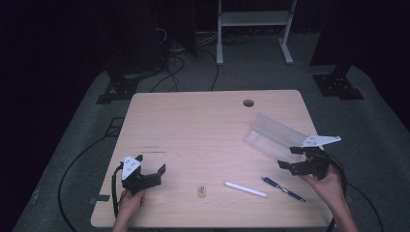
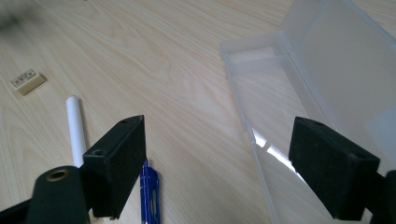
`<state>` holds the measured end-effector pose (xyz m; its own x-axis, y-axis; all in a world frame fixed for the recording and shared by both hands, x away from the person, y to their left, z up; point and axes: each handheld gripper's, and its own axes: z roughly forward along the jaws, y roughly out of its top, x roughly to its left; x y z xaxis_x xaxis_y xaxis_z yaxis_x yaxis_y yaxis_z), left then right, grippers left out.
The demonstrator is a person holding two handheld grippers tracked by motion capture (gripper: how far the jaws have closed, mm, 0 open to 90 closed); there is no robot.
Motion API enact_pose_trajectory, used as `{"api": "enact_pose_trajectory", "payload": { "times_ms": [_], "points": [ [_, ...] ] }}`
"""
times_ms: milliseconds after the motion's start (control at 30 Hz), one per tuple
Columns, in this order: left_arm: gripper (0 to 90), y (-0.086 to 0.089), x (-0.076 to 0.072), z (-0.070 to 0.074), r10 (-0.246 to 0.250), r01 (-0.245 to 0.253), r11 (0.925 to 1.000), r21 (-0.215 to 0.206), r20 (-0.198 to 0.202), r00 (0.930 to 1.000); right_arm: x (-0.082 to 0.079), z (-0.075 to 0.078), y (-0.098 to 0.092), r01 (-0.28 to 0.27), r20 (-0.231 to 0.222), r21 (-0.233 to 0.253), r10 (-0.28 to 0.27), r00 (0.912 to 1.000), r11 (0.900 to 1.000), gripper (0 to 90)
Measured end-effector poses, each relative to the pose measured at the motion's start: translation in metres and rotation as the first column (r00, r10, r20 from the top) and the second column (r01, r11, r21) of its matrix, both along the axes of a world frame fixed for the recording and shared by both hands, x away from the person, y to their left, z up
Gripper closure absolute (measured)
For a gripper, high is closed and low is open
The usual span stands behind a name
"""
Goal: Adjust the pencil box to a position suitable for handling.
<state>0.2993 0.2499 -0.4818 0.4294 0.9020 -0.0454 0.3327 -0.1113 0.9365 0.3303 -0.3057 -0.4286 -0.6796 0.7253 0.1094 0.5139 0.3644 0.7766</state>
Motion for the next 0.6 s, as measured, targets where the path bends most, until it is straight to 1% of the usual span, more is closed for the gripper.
{"api": "enact_pose_trajectory", "payload": {
  "times_ms": [33, 67, 133, 200, 233, 433, 467, 600],
  "points": [
    [0.0, 0.000, 0.000, 0.000, 0.000, 0.000, 1.0000, 0.000, 0.000, 1.0000, 0.000, 0.000, 0.000, 0.000, 0.000, 0.000, 0.000, 1.0000, 1.000, 18.5],
    [0.0, 0.000, 0.000, 0.000, -0.001, 0.001, 1.0000, 0.000, 0.000, 1.0000, 0.004, 0.001, 0.003, -0.005, 0.002, 0.006, 0.005, 1.0000, 1.000, 18.5],
    [0.0, 0.000, 0.000, 0.000, -0.001, 0.001, 1.0000, 0.002, 0.001, 1.0000, 0.008, 0.002, 0.006, -0.007, 0.000, 0.008, 0.007, 1.0000, 1.000, 18.5],
    [0.0, 0.000, 0.000, 0.000, -0.002, 0.002, 1.0000, 0.003, 0.003, 1.0000, 0.010, 0.001, 0.007, -0.009, 0.001, 0.007, 0.009, 1.0000, 1.000, 18.5],
    [0.0, 0.000, 0.000, 0.000, -0.002, 0.002, 1.0000, 0.003, 0.002, 1.0000, 0.014, 0.001, 0.010, -0.016, -0.002, 0.001, 0.016, 0.9999, 1.000, 18.5],
    [0.0, 0.000, 0.000, 0.000, 0.000, 0.000, 1.0000, 0.000, 0.000, 1.0000, 0.024, 0.001, 0.017, -0.018, -0.016, -0.008, 0.018, 0.9997, 1.000, 18.5],
    [0.0, 0.000, 0.000, 0.000, 0.000, 0.000, 1.0000, 0.000, 0.001, 1.0000, 0.028, 0.002, 0.020, -0.028, -0.015, -0.023, 0.028, 0.9995, 0.999, 18.6],
    [0.0, 0.000, 0.000, 0.000, -0.001, 0.001, 1.0000, 0.003, 0.002, 1.0000, 0.037, 0.002, 0.026, -0.034, -0.029, -0.054, 0.033, 0.9990, 0.998, 18.8]
  ]
}}
